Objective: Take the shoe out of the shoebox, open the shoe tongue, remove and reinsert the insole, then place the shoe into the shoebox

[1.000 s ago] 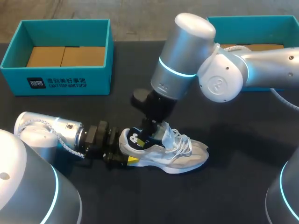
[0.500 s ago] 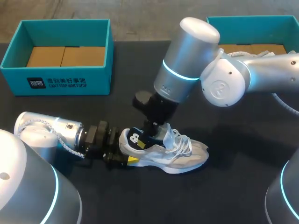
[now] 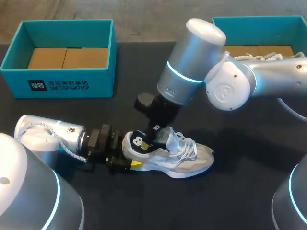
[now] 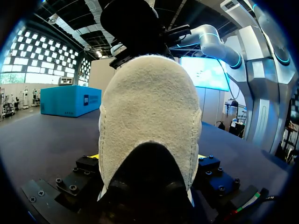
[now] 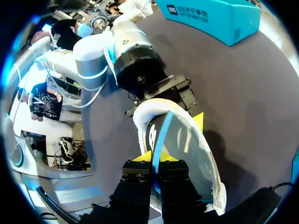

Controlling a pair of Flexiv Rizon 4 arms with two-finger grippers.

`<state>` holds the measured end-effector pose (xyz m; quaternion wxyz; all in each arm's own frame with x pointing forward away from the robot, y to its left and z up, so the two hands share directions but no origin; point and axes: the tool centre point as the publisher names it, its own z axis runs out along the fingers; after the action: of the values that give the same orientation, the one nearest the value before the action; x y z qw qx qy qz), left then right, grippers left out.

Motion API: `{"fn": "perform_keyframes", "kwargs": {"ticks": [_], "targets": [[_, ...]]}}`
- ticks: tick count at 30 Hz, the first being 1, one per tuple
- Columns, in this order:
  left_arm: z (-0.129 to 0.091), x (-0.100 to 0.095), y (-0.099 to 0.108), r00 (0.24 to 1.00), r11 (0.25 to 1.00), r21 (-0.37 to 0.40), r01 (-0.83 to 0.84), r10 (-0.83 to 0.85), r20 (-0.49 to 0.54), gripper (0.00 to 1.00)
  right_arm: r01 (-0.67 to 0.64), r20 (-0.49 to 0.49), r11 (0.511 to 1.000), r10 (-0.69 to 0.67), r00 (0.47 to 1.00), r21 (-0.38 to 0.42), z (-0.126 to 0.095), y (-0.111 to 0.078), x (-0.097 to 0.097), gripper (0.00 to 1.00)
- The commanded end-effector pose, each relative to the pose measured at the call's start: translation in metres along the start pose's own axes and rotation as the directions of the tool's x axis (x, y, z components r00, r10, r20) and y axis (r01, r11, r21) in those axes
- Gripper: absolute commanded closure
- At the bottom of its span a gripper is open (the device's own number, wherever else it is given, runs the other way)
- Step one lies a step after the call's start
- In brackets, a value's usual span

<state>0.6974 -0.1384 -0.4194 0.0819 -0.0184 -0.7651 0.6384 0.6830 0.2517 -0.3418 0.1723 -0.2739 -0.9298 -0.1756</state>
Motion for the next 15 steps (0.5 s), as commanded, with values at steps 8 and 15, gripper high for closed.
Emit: {"fn": "perform_keyframes", "kwargs": {"ticks": [8,15], "targets": [[0.002,-0.004,0.004,1.000,1.000,-0.003,0.000,0.000,0.001,1.00,0.145,-0.022,0.981,-0.150,0.989,-0.129,-0.025,0.003,0.015,1.00],[0.002,-0.004,0.004,1.000,1.000,-0.003,0.000,0.000,0.001,1.00,0.298,-0.048,0.913,-0.323,0.945,-0.278,-0.039,0.014,0.021,1.00]]}}
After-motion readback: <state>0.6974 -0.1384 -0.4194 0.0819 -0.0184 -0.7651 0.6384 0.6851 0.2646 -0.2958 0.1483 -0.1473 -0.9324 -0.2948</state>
